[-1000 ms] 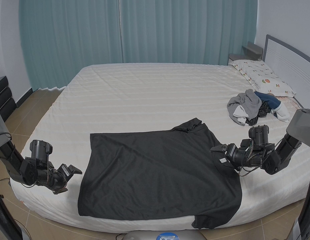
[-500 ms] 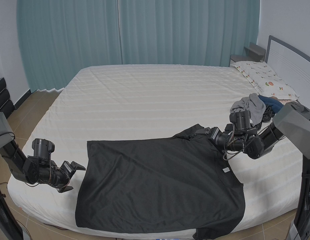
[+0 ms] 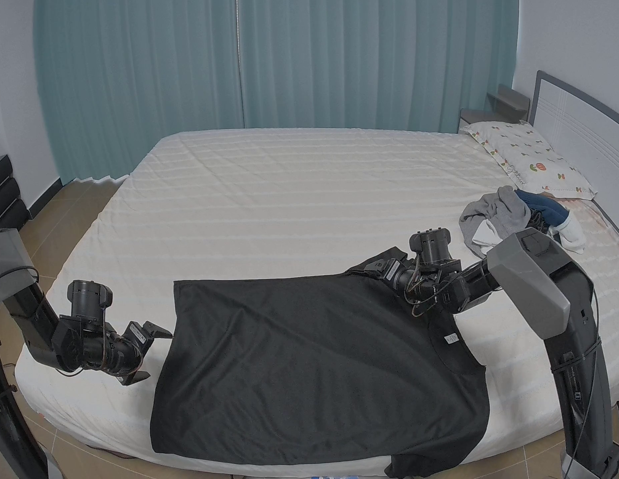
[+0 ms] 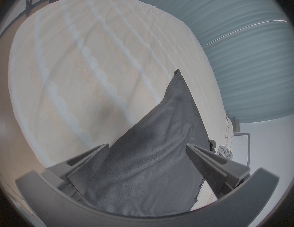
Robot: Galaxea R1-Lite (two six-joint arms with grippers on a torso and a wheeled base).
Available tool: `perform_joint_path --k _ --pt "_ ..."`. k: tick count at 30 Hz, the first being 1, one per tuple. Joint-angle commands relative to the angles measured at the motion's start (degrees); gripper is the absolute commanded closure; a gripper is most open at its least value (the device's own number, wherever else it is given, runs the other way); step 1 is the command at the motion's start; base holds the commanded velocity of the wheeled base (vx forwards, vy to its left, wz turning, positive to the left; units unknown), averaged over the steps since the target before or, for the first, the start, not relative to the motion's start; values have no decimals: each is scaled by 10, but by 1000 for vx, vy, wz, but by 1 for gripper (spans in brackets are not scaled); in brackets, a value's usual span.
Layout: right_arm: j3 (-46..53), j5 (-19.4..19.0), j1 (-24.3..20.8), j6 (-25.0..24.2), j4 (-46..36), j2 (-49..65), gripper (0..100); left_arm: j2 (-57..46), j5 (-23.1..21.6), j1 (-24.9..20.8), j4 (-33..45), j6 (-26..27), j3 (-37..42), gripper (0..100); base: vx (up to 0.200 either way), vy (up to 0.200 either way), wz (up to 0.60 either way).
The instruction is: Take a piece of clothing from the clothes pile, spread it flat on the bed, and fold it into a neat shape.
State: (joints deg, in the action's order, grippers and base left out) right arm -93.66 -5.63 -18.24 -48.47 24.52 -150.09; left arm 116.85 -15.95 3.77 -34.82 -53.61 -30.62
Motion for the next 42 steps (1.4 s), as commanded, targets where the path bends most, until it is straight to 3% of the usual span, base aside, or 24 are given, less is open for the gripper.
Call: perform_joint_path --k 1,10,16,23,36,42 --pt "-47 2 -2 0 -1 -58 0 5 0 0 -2 -1 1 0 0 0 0" --pt "-128 3 -7 2 -7 -60 0 4 0 0 -3 -2 4 0 0 0 0" --pt "-209 4 -14 -1 -77 -95 0 4 2 0 -3 -10 0 0 0 0 0" --pt "-209 10 -14 3 -89 -107 0 4 -1 1 -3 -26 0 0 0 0 0" --pt "-209 2 -14 6 -18 -122 0 4 -3 0 -4 -23 3 0 0 0 0" --pt "-209 -30 -13 6 31 -128 0 5 -1 0 -4 -23 3 0 0 0 0"
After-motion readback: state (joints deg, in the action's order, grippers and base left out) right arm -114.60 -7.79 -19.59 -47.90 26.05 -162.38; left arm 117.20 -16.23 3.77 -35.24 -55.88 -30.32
